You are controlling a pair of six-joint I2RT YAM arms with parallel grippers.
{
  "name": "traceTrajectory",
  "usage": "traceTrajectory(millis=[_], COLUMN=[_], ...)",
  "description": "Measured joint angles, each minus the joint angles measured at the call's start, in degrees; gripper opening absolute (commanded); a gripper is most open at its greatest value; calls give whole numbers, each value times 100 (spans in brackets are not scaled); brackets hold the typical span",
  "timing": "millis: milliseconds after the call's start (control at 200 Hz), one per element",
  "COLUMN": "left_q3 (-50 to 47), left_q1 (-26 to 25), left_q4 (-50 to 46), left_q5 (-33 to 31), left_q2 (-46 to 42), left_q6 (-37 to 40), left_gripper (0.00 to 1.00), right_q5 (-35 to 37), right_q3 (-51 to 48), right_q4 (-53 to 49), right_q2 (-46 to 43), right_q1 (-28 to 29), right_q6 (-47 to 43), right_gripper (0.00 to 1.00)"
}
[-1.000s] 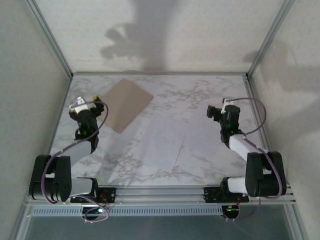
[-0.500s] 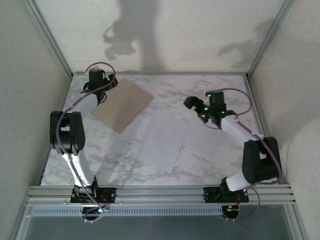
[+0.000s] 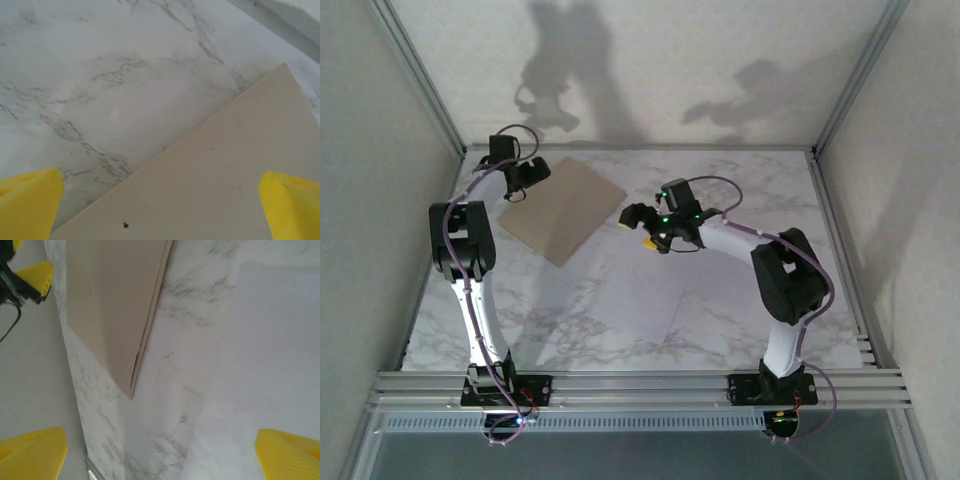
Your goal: Put the files into the folder
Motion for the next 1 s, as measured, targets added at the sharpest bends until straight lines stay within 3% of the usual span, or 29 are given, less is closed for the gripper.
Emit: traceTrajectory(millis=[320, 631, 1001], left_q3=[149, 116, -1163], left_q1=[-7, -4, -2], left_q4=[-393, -503, -293], left_q5=[164, 258, 546], left_q2=[286, 280, -474], left_q6=[317, 516, 505], left_gripper=[100, 100, 100], right_q5=[-153, -188, -208], right_q3=[748, 1086, 1624], right_q4=[15, 13, -81], right_q2=[625, 918, 1386], right_q1=[433, 496, 505], right_q6=[212, 286, 315], right_gripper=[95, 85, 76])
